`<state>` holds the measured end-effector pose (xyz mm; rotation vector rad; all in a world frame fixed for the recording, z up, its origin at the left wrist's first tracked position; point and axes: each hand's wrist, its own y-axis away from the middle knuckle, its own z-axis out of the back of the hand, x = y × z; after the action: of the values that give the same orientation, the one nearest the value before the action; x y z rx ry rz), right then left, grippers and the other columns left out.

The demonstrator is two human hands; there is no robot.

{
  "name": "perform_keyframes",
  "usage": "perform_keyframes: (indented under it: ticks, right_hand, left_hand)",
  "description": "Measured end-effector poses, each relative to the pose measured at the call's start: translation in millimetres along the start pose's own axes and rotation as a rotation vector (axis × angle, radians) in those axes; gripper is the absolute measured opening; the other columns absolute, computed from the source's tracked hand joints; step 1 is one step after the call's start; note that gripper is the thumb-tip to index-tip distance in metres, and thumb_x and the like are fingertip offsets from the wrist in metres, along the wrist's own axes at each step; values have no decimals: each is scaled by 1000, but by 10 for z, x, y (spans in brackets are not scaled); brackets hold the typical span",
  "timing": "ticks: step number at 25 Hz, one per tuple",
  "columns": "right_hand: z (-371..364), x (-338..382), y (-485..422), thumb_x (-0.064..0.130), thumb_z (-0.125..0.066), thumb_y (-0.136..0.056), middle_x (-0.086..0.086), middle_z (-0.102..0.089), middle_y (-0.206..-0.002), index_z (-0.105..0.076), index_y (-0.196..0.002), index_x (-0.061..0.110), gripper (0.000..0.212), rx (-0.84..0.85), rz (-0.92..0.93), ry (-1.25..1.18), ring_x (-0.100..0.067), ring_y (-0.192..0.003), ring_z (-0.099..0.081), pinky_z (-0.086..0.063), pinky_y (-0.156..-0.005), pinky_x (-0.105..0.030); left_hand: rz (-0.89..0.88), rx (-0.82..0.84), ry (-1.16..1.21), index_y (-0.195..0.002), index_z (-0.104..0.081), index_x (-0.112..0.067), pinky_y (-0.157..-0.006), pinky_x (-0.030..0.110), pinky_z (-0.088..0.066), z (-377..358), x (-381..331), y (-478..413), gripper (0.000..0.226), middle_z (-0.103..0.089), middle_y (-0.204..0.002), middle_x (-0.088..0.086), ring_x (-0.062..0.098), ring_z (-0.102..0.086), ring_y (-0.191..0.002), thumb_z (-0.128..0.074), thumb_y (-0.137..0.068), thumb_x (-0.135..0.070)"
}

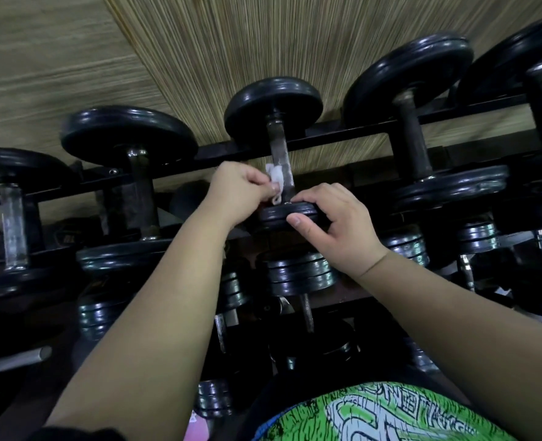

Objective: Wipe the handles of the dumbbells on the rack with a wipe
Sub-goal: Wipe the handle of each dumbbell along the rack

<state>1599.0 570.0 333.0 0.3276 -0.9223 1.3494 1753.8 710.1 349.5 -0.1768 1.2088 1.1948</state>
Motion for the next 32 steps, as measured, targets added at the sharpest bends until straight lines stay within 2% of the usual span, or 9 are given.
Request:
perform_keyframes:
  ticks: [6,9,15,18,21,24,28,30,32]
  right_hand:
    - [222,93,-75,46,-72,-90,2,-62,-122,-62,-129,14,52,157,-46,-24,-17,-115,-59,-50,-103,-42]
    - [678,19,-44,46,-76,-88,-7,-55,-133,-56,-134,7,63,-9,-39,57,-22,-129,-53,-43,-114,-36]
    - [1314,-288,151,21,-75,-92,-10,-62,-124,-67,-116,4,30,-162,58,167,-27,-119,-56,-49,-102,-44]
    - [1556,-592,151,39,-70,-92,-3,-65,-118,-67,-113,12,35,-152,-74,226,-26,-115,-56,-48,-98,-53]
    - [1759,-866,185,65,-60,-87,5,-66,-107,-69,-107,19,51,-27,-216,187,-19,-106,-58,-49,-95,-49]
    - [1762,-966,187,60,-66,-88,8,-66,-94,-71,-94,21,40,-63,-113,111,-14,-94,-59,-47,-87,-41]
    - [1726,-1070,192,57,-68,-89,6,-66,-90,-71,-93,21,36,-82,-58,71,-18,-90,-61,-44,-87,-42]
    - [1733,-1108,204,56,-67,-89,5,-66,-90,-73,-95,20,36,-94,-32,54,-19,-90,-61,-42,-88,-38]
    - [1729,-1122,206,55,-67,-90,5,-66,-89,-73,-96,19,37,-91,-18,48,-18,-90,-60,-37,-88,-32]
  left_hand:
    - [-77,-41,5,-80,-77,-21,-82,40,-66,118,-123,127,11,-78,-82,8,26,-78,-84,-83,-88,-15]
    - [-152,-136,88,-82,-76,-28,-92,53,-62,151,-143,199,12,-80,-86,4,25,-78,-87,-82,-88,-19]
    - [-271,-230,66,-87,-76,-22,-84,44,-65,-235,-861,342,12,-78,-83,2,21,-77,-83,-79,-86,-33]
    - [-294,-133,29,-83,-77,-26,-80,42,-65,-645,-1189,232,20,-76,-74,-5,19,-77,-80,-76,-83,-46]
    - [-269,-68,-123,-84,-79,-30,-86,37,-62,-1150,-1358,-1,9,-74,-79,-10,19,-74,-89,-71,-86,-26]
    - [-169,-60,-282,-95,-81,-24,-92,29,-57,-1487,-1450,-241,26,-75,-99,-2,18,-70,-101,-64,-89,-5]
    - [-16,-121,64,-106,-75,-13,-78,31,-64,-1677,-1488,-370,33,-69,-92,-1,12,-70,-81,-74,-80,6]
    - [5,-258,305,-98,-68,-8,-62,22,-61,-1749,-1478,-405,25,-64,-88,5,10,-68,-73,-74,-84,12]
    - [7,-340,427,-89,-67,-8,-66,22,-61,-1824,-1440,-441,19,-67,-84,9,14,-73,-72,-77,-86,7]
